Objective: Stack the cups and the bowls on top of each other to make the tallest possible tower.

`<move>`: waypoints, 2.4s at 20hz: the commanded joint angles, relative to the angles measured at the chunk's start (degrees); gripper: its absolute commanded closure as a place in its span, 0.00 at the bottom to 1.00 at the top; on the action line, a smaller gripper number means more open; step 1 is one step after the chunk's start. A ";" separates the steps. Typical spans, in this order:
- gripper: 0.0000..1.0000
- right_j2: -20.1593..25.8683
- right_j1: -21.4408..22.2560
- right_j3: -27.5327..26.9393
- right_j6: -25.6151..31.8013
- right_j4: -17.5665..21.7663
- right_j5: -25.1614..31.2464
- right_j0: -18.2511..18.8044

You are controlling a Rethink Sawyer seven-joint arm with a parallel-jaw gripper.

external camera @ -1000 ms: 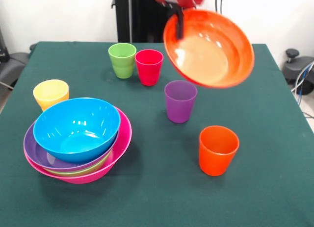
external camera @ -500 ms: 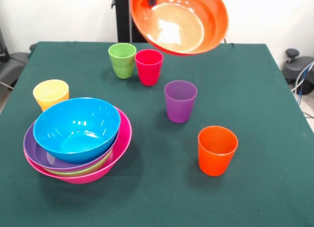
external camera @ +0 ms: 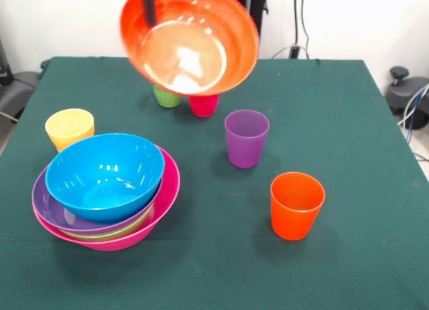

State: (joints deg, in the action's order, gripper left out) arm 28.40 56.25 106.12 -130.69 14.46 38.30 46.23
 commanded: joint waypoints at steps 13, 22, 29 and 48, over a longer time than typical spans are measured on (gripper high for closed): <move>1.00 7.18 -18.28 -18.60 25.05 10.64 8.40 2.97; 1.00 8.87 -19.71 -25.34 29.67 9.81 15.81 3.56; 1.00 9.77 -21.52 -31.65 33.07 9.95 21.37 3.40; 1.00 8.85 -27.61 -35.88 38.24 11.99 19.28 4.53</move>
State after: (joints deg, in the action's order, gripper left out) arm 36.57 30.28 69.96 -108.93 22.02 56.98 50.35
